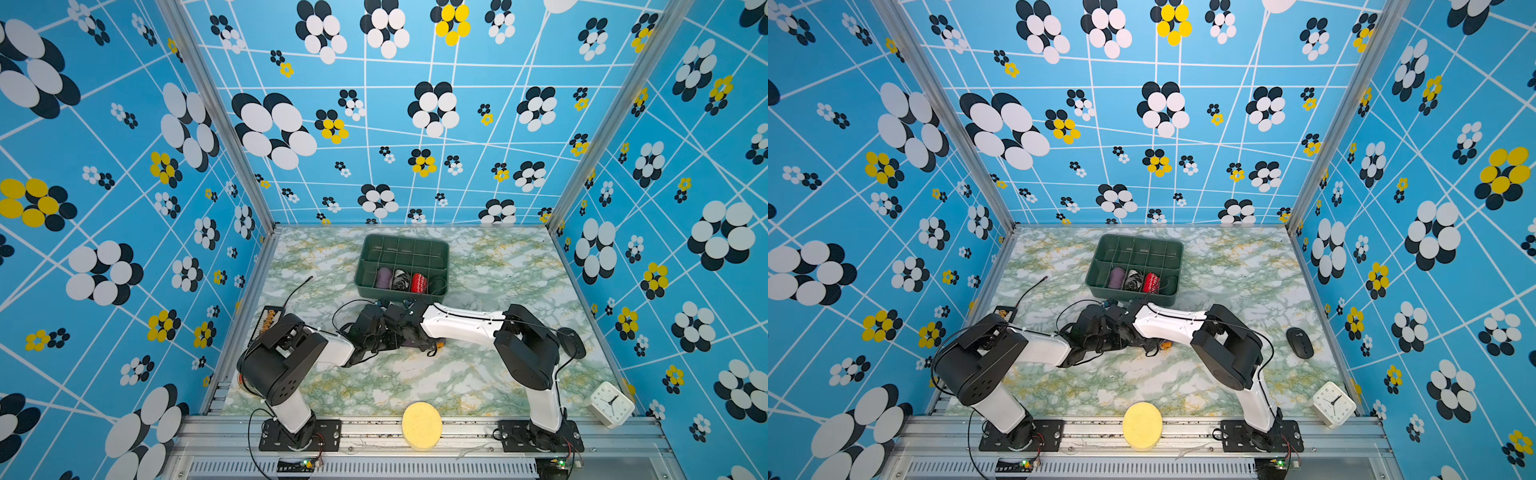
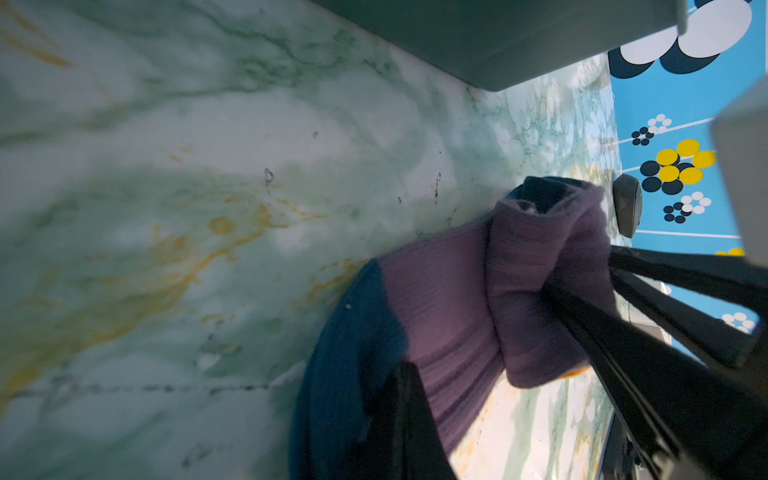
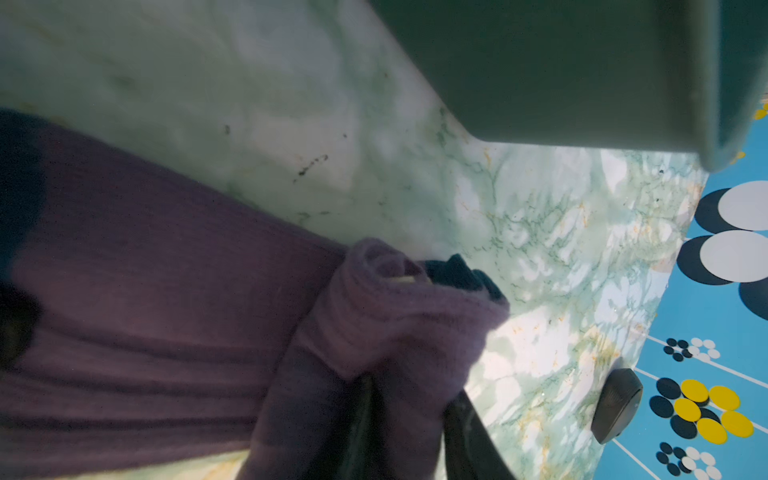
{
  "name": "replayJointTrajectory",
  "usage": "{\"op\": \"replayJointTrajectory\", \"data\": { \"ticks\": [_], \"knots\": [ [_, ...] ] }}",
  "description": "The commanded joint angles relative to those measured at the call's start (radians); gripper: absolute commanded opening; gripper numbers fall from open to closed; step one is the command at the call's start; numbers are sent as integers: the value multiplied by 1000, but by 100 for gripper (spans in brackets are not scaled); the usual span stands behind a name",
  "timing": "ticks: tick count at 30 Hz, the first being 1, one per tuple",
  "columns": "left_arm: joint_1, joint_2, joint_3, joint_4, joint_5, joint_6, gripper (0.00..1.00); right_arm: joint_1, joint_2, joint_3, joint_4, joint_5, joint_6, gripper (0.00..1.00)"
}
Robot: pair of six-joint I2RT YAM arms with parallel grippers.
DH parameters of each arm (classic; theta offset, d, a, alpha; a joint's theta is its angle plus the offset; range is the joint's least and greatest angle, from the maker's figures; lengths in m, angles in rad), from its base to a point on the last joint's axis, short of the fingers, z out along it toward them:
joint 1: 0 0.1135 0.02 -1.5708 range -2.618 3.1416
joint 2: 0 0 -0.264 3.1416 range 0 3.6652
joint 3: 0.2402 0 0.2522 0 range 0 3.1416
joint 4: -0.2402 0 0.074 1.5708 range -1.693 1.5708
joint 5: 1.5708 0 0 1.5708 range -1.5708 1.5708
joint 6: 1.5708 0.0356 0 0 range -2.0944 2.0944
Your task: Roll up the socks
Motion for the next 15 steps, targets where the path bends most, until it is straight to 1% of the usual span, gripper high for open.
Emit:
{"op": "replayJointTrajectory", "data": {
  "ticks": [1, 4, 15],
  "knots": [
    [-10, 37, 4, -141, -29, 20, 3, 26, -43, -28, 84, -94, -5, 32],
    [-10, 36, 6, -144, -28, 22, 2, 27, -70, -46, 117, -126, -9, 34],
    [-10, 18, 20, -156, -27, 25, 2, 27, -87, -91, 198, -237, -25, 34]
  ]
}}
